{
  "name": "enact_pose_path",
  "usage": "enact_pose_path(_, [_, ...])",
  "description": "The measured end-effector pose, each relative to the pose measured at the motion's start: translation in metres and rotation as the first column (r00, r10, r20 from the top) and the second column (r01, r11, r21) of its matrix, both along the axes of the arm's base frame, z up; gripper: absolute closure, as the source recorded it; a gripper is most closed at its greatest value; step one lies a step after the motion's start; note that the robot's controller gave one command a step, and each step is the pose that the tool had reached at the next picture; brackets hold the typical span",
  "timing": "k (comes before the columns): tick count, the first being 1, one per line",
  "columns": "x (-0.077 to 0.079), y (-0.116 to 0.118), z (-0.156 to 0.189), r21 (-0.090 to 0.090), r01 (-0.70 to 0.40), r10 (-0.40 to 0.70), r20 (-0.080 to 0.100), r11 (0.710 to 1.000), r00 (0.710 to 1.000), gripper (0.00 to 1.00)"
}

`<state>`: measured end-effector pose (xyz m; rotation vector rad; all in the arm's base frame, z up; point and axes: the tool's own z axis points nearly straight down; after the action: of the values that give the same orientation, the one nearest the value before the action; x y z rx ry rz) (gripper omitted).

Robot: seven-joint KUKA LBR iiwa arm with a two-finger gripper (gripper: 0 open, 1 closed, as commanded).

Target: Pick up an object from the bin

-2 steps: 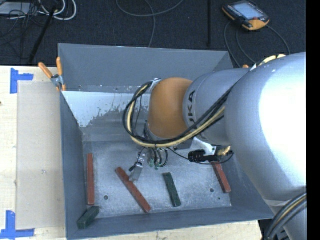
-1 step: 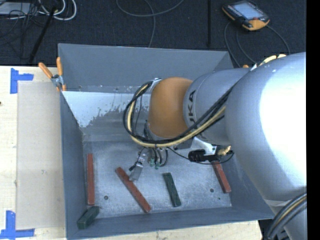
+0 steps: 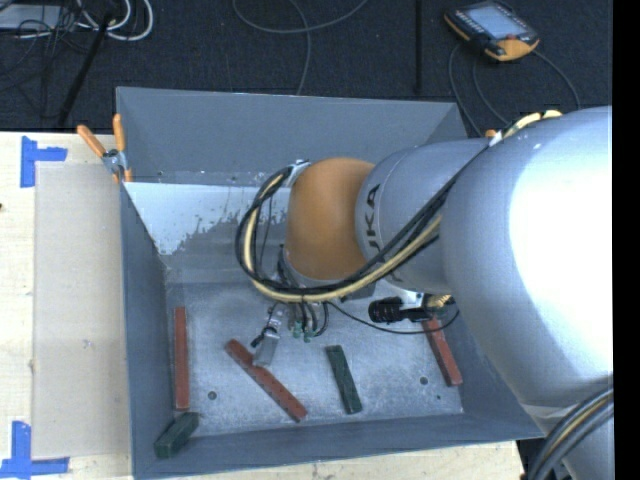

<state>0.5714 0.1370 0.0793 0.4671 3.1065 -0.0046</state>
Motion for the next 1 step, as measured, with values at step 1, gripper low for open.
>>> enact_pose_path(1, [0.0199, 0.0519, -0.0064, 0.002, -0.198, 0.198, 0.001, 0.980, 0.980, 0.00])
